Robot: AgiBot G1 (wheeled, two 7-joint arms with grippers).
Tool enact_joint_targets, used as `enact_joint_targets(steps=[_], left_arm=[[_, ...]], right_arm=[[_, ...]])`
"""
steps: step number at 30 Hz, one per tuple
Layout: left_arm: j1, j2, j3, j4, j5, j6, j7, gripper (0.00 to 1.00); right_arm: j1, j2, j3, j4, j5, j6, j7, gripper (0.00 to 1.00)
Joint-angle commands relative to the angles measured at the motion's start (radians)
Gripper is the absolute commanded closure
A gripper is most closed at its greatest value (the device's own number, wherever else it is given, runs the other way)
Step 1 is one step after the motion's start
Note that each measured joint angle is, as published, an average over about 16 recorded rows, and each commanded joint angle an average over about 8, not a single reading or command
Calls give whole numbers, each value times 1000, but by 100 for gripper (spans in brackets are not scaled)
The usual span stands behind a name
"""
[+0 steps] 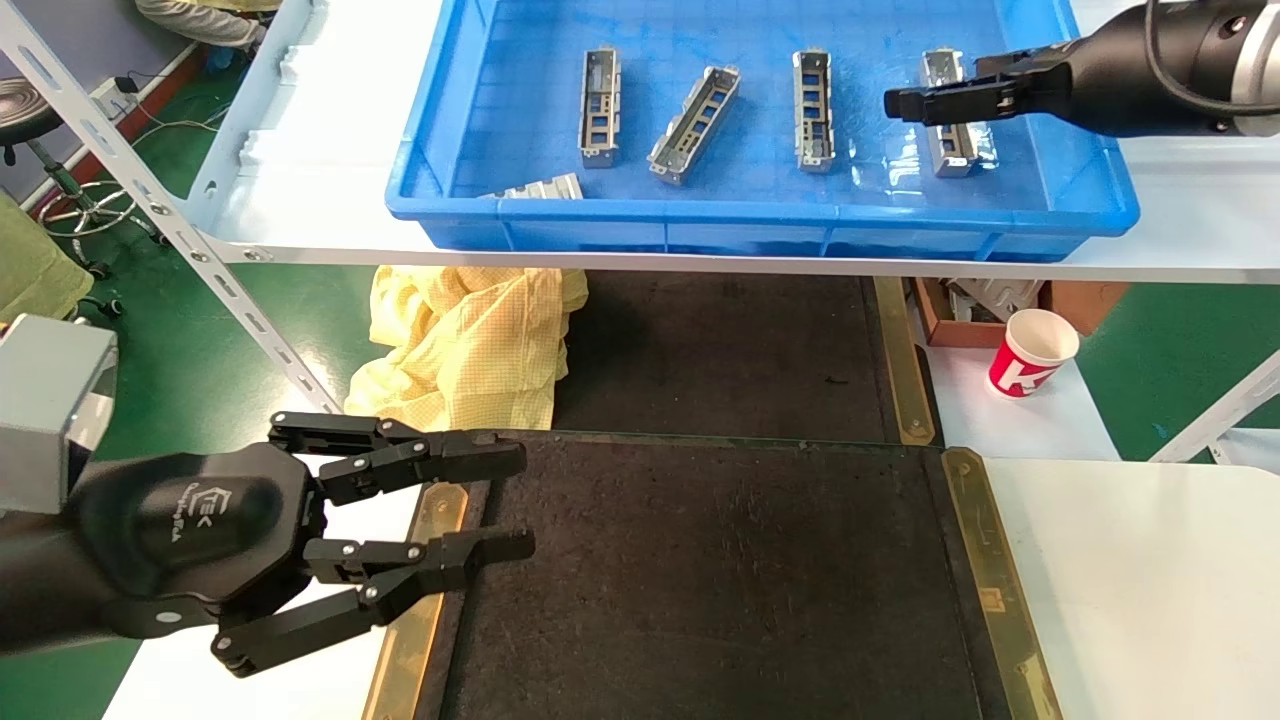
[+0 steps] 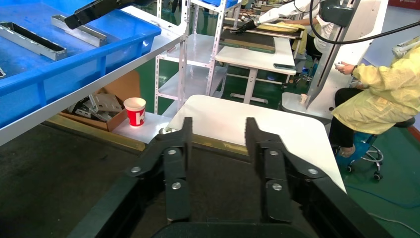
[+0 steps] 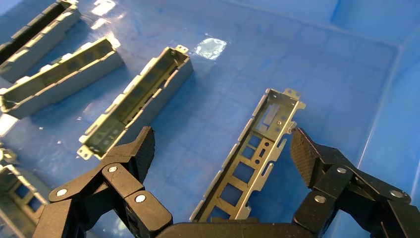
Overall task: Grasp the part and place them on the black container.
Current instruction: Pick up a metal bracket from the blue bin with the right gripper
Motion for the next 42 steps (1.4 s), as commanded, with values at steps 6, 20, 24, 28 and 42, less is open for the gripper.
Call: enact_joint_targets(steps=[6, 20, 24, 28, 42], left_arm=[[0, 0, 0, 0, 0, 0, 0, 0], [0, 0, 0, 0, 0, 0, 0, 0], [0, 0, 0, 0, 0, 0, 0, 0], [0, 0, 0, 0, 0, 0, 0, 0], [0, 0, 0, 0, 0, 0, 0, 0]], right_arm=[[7, -35, -15, -38, -23, 41, 9, 69], [4, -59, -22, -61, -35, 80, 1, 100], [0, -57, -18, -58, -29, 89, -16, 100], [-3, -55, -14, -59, -23, 95, -29, 100], [-10, -41, 4, -64, 3, 79, -70, 100]])
